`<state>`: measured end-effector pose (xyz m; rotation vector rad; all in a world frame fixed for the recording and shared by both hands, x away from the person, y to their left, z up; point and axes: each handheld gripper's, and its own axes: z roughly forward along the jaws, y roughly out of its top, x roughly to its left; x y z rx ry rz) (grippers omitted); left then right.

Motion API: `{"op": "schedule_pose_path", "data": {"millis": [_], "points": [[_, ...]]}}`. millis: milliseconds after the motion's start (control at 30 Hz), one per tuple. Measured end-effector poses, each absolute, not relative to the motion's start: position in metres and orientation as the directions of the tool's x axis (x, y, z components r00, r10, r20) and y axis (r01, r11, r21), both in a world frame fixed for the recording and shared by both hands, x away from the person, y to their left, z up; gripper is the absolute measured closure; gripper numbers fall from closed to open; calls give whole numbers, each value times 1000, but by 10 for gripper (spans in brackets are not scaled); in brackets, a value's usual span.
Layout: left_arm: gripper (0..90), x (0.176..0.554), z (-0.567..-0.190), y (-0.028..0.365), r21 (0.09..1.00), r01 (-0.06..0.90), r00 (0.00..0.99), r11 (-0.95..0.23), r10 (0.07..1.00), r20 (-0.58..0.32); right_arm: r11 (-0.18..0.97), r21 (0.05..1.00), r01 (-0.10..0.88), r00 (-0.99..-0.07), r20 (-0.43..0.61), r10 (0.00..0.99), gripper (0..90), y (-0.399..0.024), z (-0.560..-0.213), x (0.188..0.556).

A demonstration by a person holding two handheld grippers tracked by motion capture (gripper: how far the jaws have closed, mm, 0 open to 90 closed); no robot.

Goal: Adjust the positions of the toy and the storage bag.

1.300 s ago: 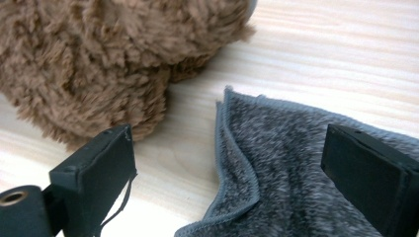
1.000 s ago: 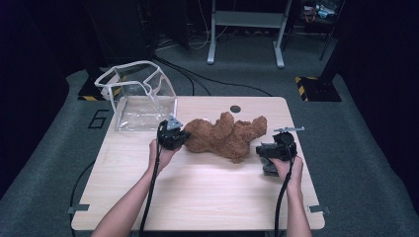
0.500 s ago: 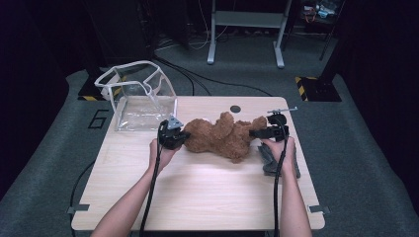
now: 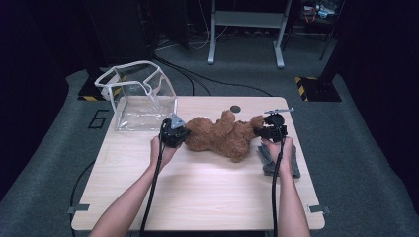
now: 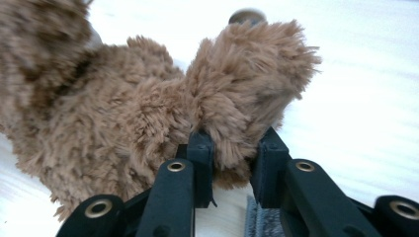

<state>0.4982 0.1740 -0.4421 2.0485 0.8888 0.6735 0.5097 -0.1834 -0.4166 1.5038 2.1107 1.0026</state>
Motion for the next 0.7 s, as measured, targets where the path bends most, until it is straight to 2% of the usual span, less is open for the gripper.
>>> {"op": "schedule_pose_path", "data": {"millis": [367, 700], "points": [[880, 526, -421, 162, 813, 323, 604, -484, 767, 217, 179, 791, 585, -350, 48, 936, 751, -184, -399, 480], [880, 554, -422, 158, 802, 366, 575, -473, 792, 204, 200, 821, 535, -366, 12, 930, 755, -170, -386, 463]]}}
